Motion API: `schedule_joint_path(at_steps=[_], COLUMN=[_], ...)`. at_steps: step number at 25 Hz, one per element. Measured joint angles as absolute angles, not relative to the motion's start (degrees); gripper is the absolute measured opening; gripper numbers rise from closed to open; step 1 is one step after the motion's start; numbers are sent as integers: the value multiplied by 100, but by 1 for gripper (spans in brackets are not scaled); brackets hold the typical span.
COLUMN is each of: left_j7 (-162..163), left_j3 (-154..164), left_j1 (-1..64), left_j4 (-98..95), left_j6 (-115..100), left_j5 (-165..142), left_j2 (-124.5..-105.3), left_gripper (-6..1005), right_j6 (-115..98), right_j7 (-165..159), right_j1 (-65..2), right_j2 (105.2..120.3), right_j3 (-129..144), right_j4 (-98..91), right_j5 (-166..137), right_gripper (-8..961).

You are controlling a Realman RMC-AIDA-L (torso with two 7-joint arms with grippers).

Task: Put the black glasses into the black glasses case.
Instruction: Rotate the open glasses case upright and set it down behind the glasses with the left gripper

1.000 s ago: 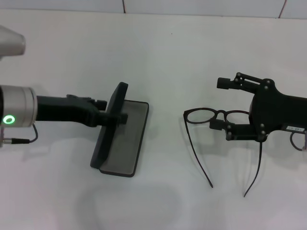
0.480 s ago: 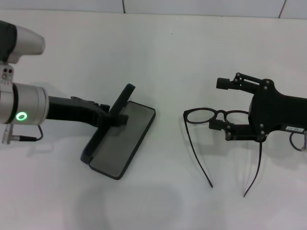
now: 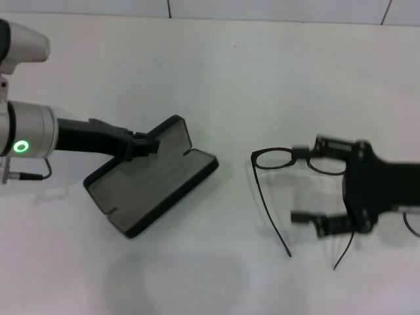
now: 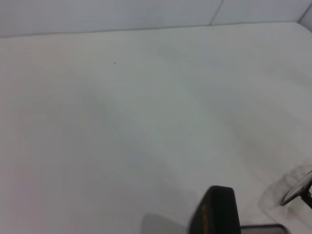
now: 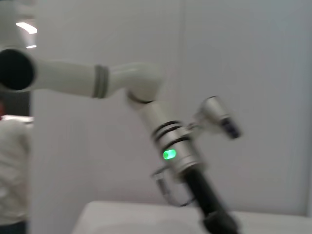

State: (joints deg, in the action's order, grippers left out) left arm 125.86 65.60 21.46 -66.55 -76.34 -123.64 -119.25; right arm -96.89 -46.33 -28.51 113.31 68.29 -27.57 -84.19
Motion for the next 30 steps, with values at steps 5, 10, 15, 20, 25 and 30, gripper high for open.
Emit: schedule_joint_path(at_steps=[5,10,15,20,25,30], left_j7=[12430,11992,10720,9562,9361,9326], left_j3=[6551,6517,6593,7147,8116,8655], left_j1=[2449,3134,3868,4483,4870,4905], left_j4=[-6611,-6358,-5981,-5304,-4860,-4871], left_j6=[-7631,-7360,-6786,-6092,-5724,-5639], left_j5=[-12526,-12690,-12691,-12632,-12611,-12597], left_j2=[-11901,-11864,-11897,-11962,-11986,-11993], left_gripper=[298,200,219,238,258,277], right_j6=[-10036,-10105,-10108,-10099,-10104,-10119], right_j7=[-4450,-4118,-3931,-3822,-3799,-3797], right_j1=[-2697,-2611,-2576,-2567,-2531,-2530], right_j2=[11393,11511,11557,11571,11574,11575], right_j3=[6829,6843,6973,6980,6940,6936], right_j4=[-3035,-2988,-2907,-2818,-2800,-2758], right_j5=[-9031,-9163,-9175,-9143,-9139,-9131], right_gripper=[853,853,853,853,853,853])
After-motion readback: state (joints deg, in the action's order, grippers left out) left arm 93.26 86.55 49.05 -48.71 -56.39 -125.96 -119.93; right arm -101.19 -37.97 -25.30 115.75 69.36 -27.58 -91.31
